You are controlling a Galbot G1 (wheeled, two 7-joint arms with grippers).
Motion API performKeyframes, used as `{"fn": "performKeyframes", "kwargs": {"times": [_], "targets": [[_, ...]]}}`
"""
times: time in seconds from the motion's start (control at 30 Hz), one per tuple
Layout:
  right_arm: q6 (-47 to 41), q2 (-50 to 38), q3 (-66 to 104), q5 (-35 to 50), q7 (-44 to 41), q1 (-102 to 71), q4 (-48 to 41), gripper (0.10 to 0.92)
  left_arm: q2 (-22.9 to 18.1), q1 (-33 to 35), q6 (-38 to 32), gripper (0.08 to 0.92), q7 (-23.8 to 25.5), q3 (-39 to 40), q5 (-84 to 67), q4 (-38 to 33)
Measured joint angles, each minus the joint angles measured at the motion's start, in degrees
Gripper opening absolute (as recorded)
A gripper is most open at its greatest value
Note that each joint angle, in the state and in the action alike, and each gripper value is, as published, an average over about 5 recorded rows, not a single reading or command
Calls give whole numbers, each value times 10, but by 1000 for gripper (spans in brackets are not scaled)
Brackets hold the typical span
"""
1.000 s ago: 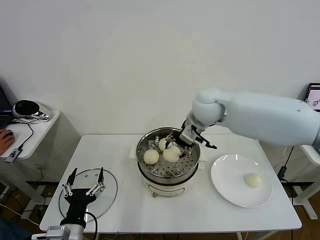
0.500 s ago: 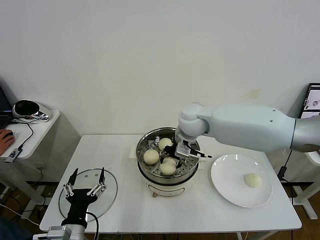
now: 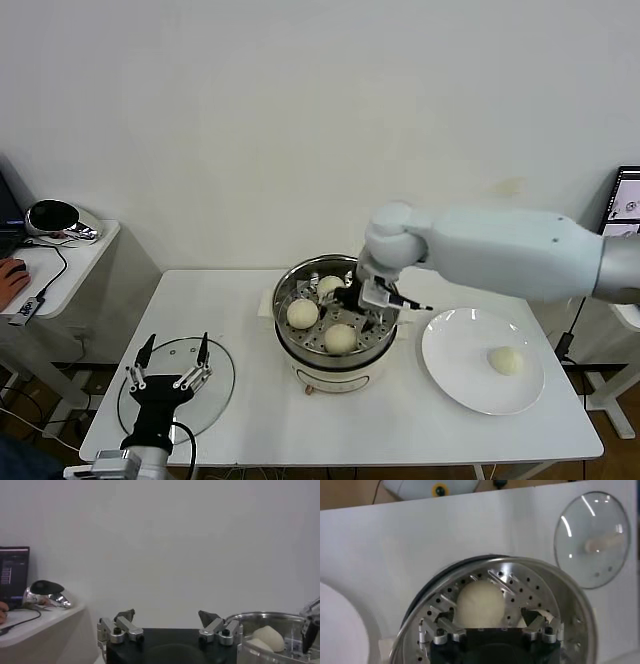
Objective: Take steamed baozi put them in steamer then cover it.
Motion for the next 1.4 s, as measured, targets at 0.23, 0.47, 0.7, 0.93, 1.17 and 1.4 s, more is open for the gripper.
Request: {"fn": "performKeyframes", "kwargs": {"times": [0.23,0.47,0.7,0.93,1.17,1.4], "targets": [[-126,-80,-22,51,-13,61,36,823,8,-4,2,823,0,3,-1,1],[-253,-198,-38,70,-10,77,77,823,16,-5,1,823,3,10,-2,4],[-309,-302,-18,47,-8,22,84,823,18,-7,0,823,6,15,-1,7],[-323,-362,84,9,-12,-115,57,823,15,-5,-1,823,6,16,3,9],[-321,-374,171,-25,-13,-232,5,823,10,-1,-1,823,5,18,9,7],[-314,-353,252,-54,-10,-338,-59,823,9,5,-1,823,4,11,10,2]]}}
